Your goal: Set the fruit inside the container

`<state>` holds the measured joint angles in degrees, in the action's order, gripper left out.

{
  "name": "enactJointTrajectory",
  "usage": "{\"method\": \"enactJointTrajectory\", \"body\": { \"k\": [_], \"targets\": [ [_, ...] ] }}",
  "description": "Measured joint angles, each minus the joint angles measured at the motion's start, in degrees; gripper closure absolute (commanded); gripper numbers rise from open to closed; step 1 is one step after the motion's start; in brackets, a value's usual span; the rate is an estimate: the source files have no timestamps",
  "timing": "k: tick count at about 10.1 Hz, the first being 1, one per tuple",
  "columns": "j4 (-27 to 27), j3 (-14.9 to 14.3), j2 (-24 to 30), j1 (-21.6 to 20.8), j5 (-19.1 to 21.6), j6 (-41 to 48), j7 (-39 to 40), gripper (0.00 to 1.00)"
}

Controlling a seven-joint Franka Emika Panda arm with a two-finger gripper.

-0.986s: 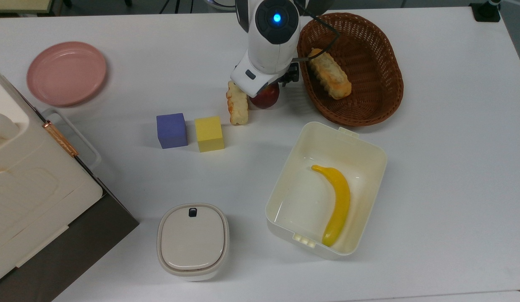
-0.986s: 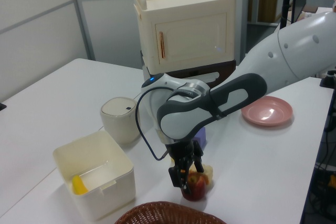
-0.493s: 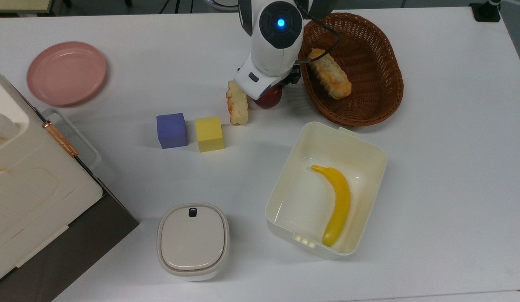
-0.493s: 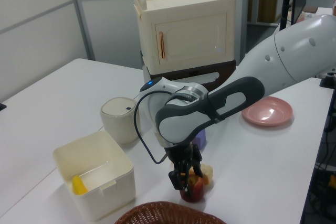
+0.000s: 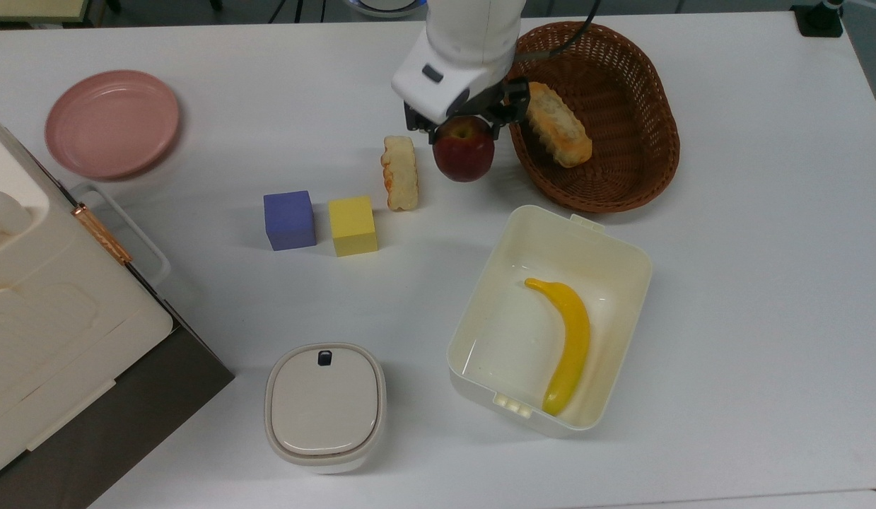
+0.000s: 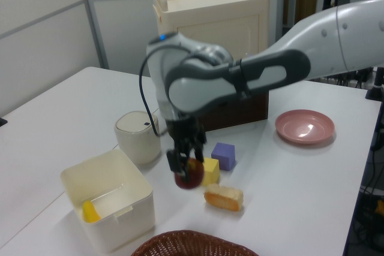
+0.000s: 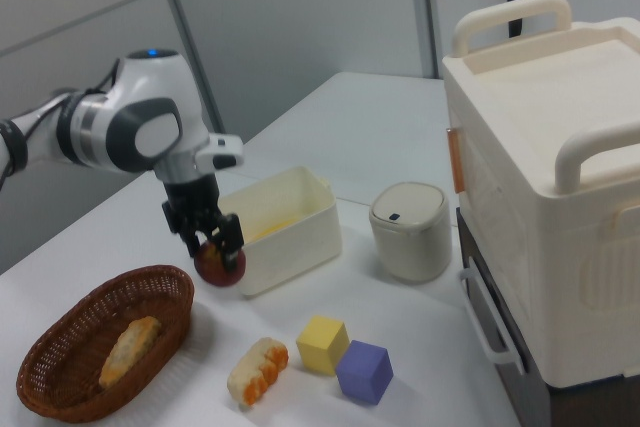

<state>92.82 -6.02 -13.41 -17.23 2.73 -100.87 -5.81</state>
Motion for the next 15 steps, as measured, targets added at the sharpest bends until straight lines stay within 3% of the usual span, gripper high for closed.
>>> {"method": "enactJointTrajectory", "body": {
  "k": [1, 3, 4, 6, 7, 12, 13, 15],
  "targets": [
    [-3.2, 0.1, 0.0, -0.2, -0.3, -0.1, 0.0, 0.50],
    [-3.8, 2.1, -0.7, -0.4, -1.8, -15.2, 0.0, 0.43],
    [-3.8, 4.0, -2.1, -0.6, -3.3, -22.5, -0.9, 0.27],
    [-3.8, 4.9, -5.6, -2.0, -6.0, -32.3, -3.5, 0.00],
    [-3.8, 4.9, -6.9, -2.6, -6.3, -34.5, -3.8, 0.00],
    [-4.2, 4.2, -6.5, -0.9, -6.3, -34.7, -3.9, 0.00],
    [-4.2, 4.1, -5.3, 1.1, -6.3, -31.3, -3.8, 0.00],
    [-4.1, 3.9, -0.5, 5.7, -6.5, -15.5, -3.8, 0.00]
  ]
}}
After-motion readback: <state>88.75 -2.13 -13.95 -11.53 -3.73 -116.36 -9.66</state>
